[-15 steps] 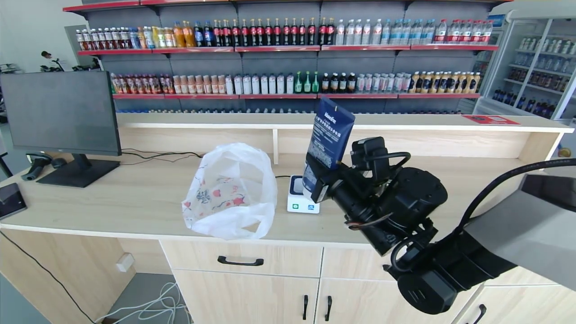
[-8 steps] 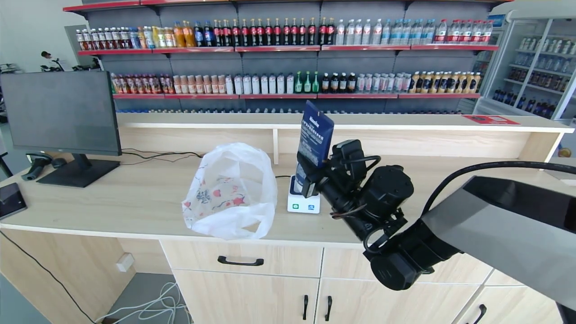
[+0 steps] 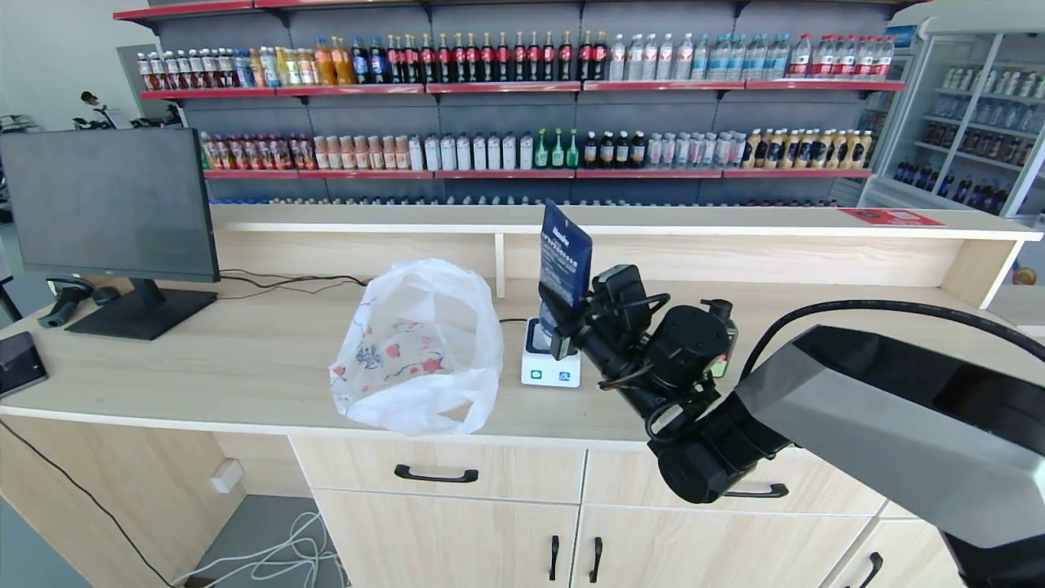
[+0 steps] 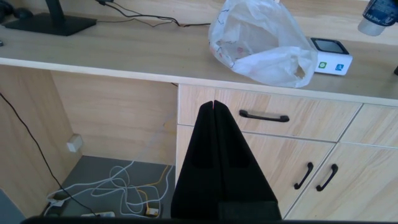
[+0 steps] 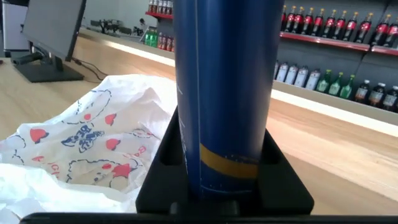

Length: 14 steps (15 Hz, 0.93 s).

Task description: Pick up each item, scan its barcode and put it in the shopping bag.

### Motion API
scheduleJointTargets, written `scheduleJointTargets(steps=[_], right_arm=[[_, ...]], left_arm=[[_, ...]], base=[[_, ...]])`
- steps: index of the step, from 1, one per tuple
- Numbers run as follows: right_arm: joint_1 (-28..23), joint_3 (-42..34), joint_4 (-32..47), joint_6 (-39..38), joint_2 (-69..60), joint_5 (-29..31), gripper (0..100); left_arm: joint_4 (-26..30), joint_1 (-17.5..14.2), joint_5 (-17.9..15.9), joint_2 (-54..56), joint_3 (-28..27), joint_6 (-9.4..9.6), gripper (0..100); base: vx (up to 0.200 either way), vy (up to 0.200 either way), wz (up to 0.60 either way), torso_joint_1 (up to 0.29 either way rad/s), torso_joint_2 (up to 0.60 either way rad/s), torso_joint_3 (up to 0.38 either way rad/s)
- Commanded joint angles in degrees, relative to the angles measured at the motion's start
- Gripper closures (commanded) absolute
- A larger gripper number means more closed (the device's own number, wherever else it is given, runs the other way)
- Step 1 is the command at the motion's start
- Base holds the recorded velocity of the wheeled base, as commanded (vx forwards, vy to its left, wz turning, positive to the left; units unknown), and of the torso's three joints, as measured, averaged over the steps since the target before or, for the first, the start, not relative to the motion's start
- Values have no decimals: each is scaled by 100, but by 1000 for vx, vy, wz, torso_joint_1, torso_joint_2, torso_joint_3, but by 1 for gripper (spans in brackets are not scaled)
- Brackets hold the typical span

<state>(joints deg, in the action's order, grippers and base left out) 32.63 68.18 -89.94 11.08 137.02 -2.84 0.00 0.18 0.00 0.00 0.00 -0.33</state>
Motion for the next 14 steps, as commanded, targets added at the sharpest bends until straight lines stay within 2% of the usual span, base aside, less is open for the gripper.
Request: scheduleJointTargets(steps=[1, 4, 8, 14], right_arm=[[-64, 380, -6, 70, 334, -129, 100], [-73, 890, -6, 360, 545, -463, 100], [-117, 1004, -6, 694, 782, -1113, 100], [-178, 1549, -6, 1326, 1239, -1351, 100]], left_arm=[[0, -1, 0, 0, 0, -2, 100], [0, -1, 0, 0, 0, -2, 100], [0, -1, 0, 0, 0, -2, 100], [0, -1, 0, 0, 0, -2, 100]], base=[[0, 0, 0, 0, 0, 0], [0, 0, 0, 0, 0, 0], [0, 0, 0, 0, 0, 0], [0, 0, 0, 0, 0, 0]])
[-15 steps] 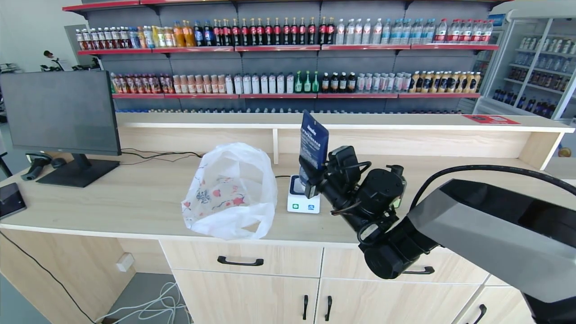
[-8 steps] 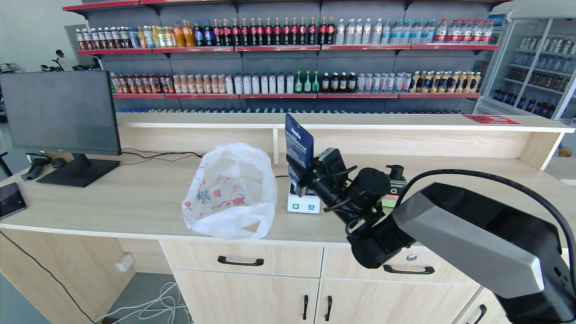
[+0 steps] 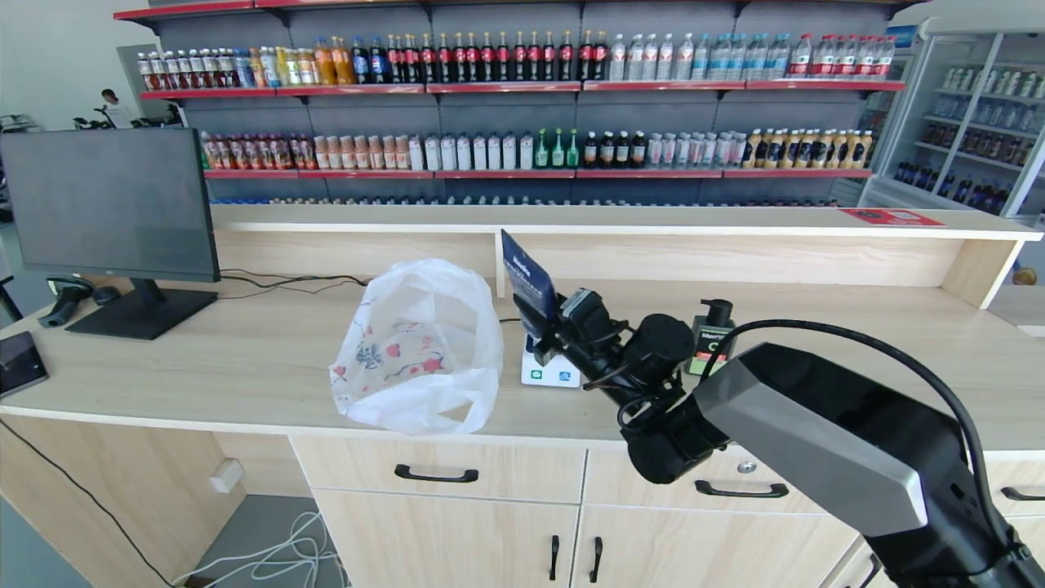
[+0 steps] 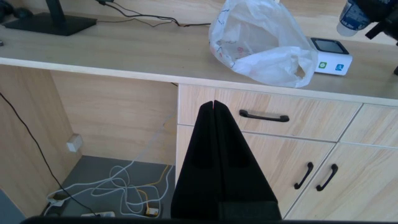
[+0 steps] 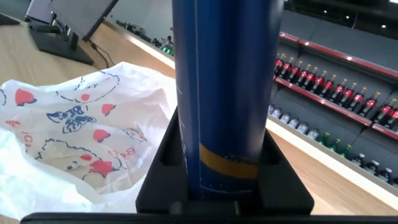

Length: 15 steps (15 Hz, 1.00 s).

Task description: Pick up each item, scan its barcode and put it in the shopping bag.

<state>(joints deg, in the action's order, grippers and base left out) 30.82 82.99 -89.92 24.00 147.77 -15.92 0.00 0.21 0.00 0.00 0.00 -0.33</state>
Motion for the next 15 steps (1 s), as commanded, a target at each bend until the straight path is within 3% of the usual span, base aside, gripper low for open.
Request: scheduleJointTargets(steps=[1, 3, 8, 15], right_arm=[[-6, 85, 18, 175, 208, -254, 100], [-67, 252, 150, 439, 322, -491, 100], [-384, 1369, 1460, 1317, 428, -755, 100], [-621, 1790, 1556, 1458, 823, -1001, 100]], left_arm=[[0, -3, 0, 0, 0, -2, 100], [0, -3, 0, 0, 0, -2, 100], [0, -3, 0, 0, 0, -2, 100], [0, -3, 0, 0, 0, -2, 100]], base=[[0, 0, 0, 0, 0, 0], [0, 0, 0, 0, 0, 0], [0, 0, 0, 0, 0, 0], [0, 0, 0, 0, 0, 0]])
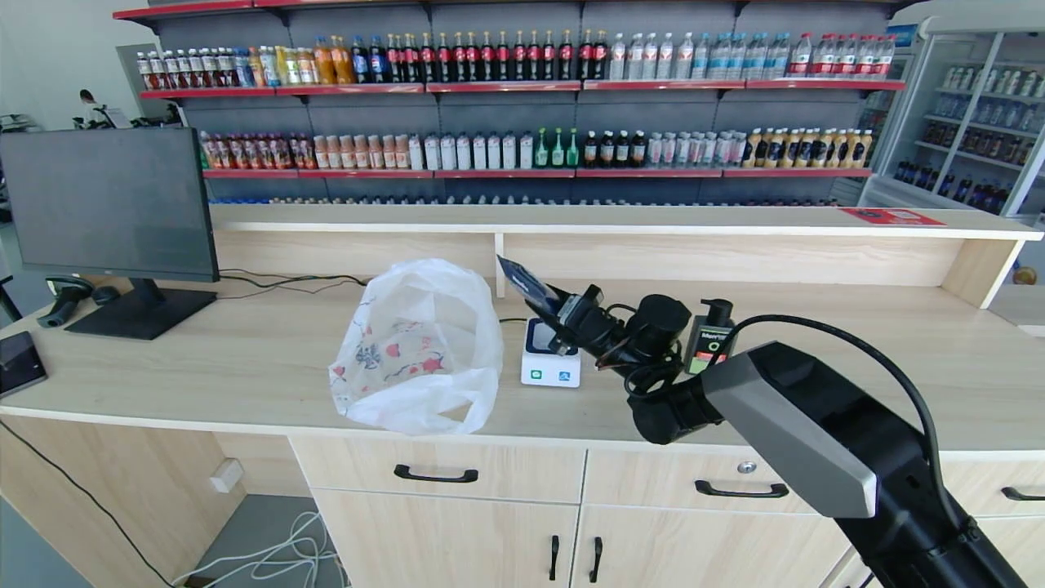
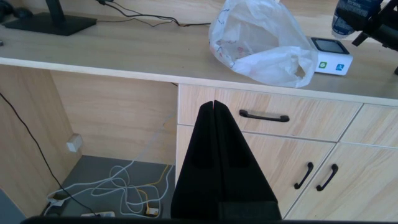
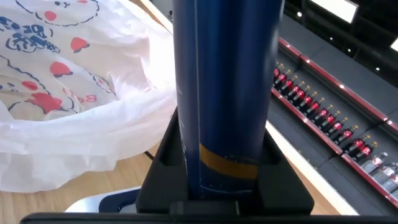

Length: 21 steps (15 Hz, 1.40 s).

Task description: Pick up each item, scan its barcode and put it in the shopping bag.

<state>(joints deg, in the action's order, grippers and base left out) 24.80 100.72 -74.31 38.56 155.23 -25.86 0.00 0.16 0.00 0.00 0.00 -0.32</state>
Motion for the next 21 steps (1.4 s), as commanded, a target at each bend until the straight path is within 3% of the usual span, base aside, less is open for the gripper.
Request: scheduleJointTargets(steps=[1, 21], right_arm=[[-45, 9, -4, 11, 95, -34, 100], [-256, 80, 260, 293, 33, -42, 100]], left_arm=[[0, -7, 0, 0, 0, -3, 100], [0, -7, 0, 0, 0, -3, 100]], base=[[0, 0, 0, 0, 0, 0], [0, 0, 0, 0, 0, 0]])
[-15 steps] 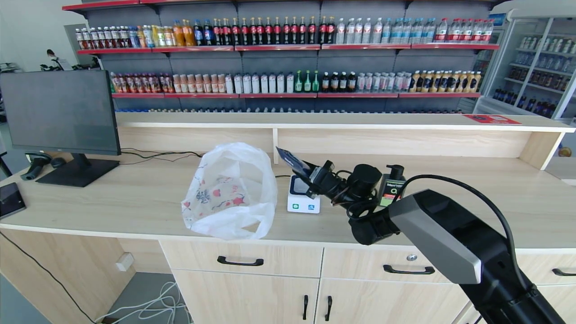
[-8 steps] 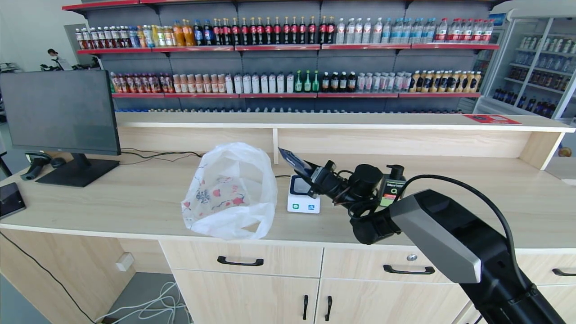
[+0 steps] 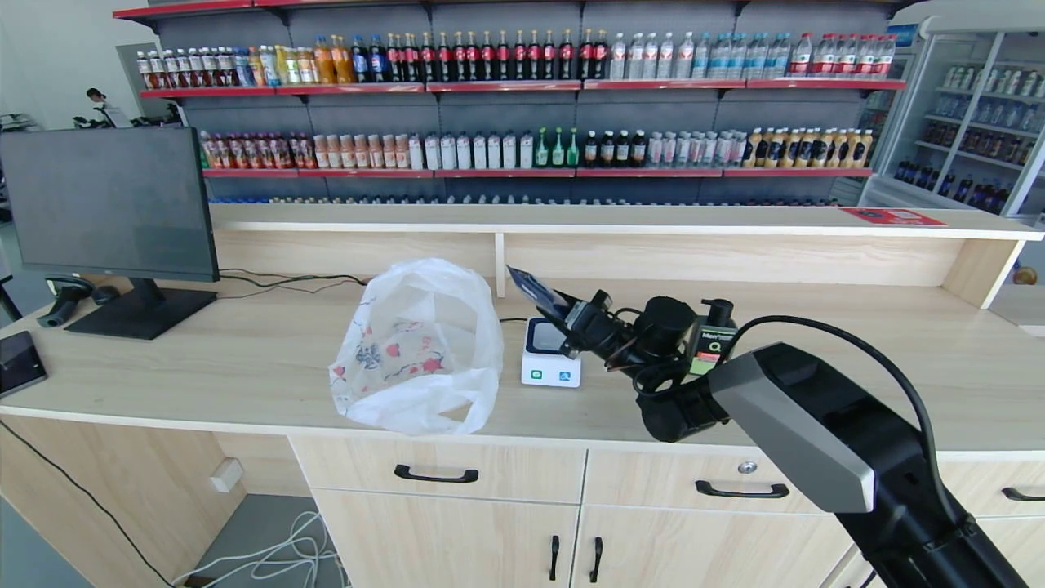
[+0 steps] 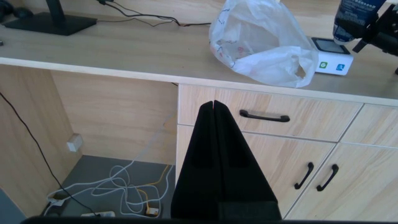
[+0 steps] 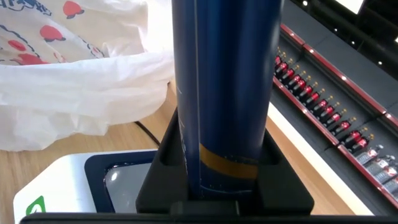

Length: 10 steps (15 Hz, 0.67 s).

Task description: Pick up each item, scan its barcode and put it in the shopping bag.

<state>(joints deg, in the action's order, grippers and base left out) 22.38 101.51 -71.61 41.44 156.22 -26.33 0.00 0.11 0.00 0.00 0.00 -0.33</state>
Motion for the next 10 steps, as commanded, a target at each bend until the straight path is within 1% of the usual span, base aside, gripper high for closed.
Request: scheduleJointTargets(steps=[1, 4, 6, 10], right_arm=[[-32, 0, -2, 5, -145, 76, 100], [-23, -26, -2, -65, -277, 32, 100], [100, -88, -2, -294, -540, 14, 100], [126, -193, -2, -672, -1261, 67, 100]], left_arm=[[0, -2, 0, 0, 0, -2, 100], [0, 7, 0, 0, 0, -2, 100], [0, -2, 0, 0, 0, -2, 100], [0, -2, 0, 0, 0, -2, 100]], base=[[0, 0, 0, 0, 0, 0], [0, 0, 0, 0, 0, 0], [0, 0, 0, 0, 0, 0], [0, 0, 0, 0, 0, 0]])
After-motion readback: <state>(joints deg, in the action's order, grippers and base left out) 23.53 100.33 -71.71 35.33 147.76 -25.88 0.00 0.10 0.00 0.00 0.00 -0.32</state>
